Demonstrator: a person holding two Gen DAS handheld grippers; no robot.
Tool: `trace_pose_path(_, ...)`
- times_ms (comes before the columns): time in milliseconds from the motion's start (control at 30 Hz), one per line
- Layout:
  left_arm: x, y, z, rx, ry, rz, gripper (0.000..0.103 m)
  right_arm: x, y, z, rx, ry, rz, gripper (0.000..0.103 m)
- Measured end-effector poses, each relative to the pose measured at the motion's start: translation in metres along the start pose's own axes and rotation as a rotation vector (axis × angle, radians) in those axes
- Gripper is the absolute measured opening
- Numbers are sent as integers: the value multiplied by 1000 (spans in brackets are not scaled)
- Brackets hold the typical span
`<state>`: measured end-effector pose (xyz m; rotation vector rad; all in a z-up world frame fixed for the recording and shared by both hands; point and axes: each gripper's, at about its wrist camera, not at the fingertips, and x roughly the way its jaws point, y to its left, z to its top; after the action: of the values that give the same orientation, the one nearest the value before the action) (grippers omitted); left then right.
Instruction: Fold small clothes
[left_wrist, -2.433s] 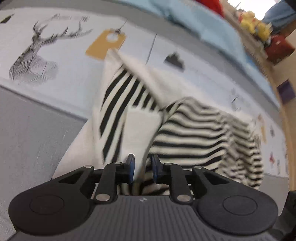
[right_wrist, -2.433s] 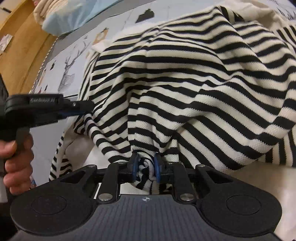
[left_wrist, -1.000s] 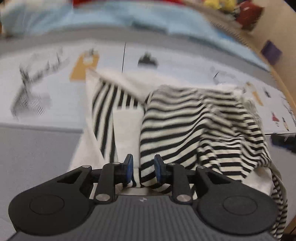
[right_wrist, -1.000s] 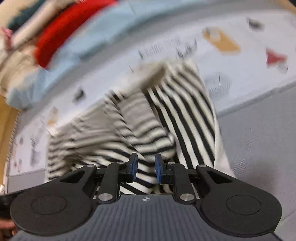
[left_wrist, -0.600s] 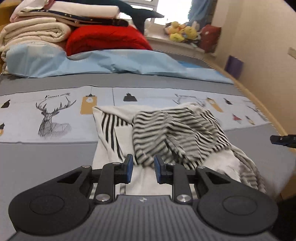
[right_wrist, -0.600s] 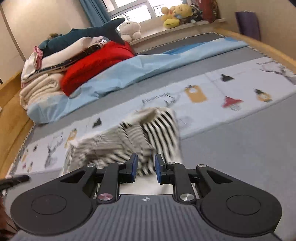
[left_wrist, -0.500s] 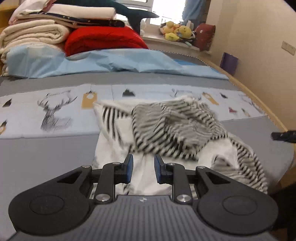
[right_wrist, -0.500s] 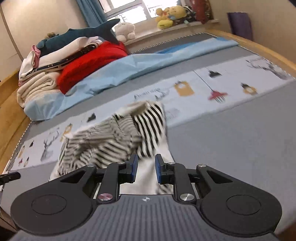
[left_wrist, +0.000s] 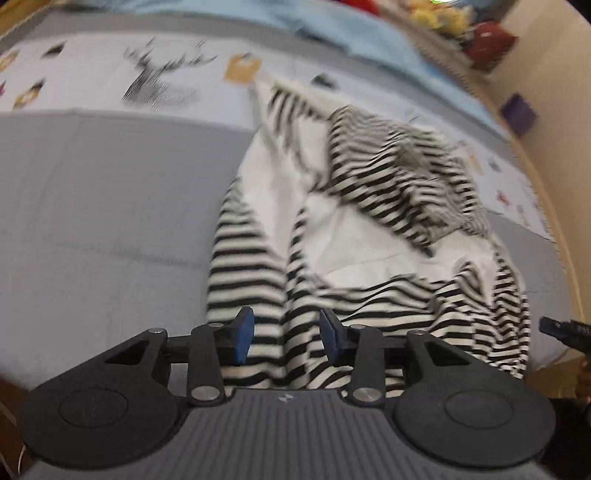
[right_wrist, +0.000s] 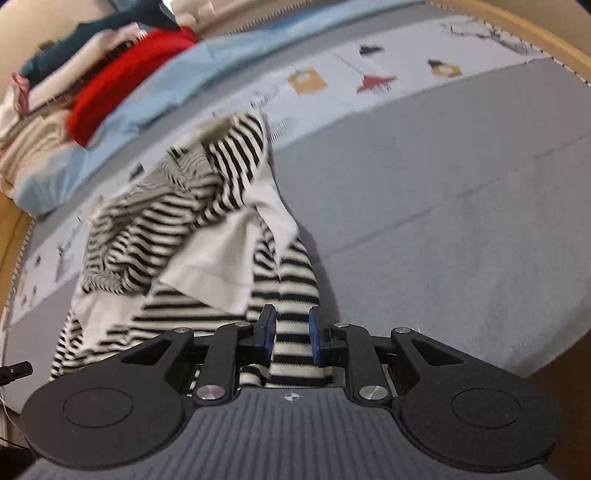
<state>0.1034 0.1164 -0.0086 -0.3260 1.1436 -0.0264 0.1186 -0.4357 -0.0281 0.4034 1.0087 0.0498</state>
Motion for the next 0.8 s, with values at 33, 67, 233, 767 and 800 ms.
trace_pose_path(33, 4, 3, 0, -16, 15, 13, 49, 3, 0, -1, -4, 13, -6, 25)
trace_pose_path(67, 6, 5, 1, -29, 26, 25, 52, 6, 0, -3, -12, 24, -15, 28)
trace_pose_path(233, 20, 11, 5, -86, 85, 60, 67, 18, -5, -5, -19, 67, -32, 36)
trace_pose_path(767, 58, 12, -4, -89, 258, 127, 58, 55, 4, -14, -108, 238, -97, 41)
trace_pose_path(800, 61, 10, -6, -83, 271, 133, 58, 56, 4, -15, -114, 242, -98, 41)
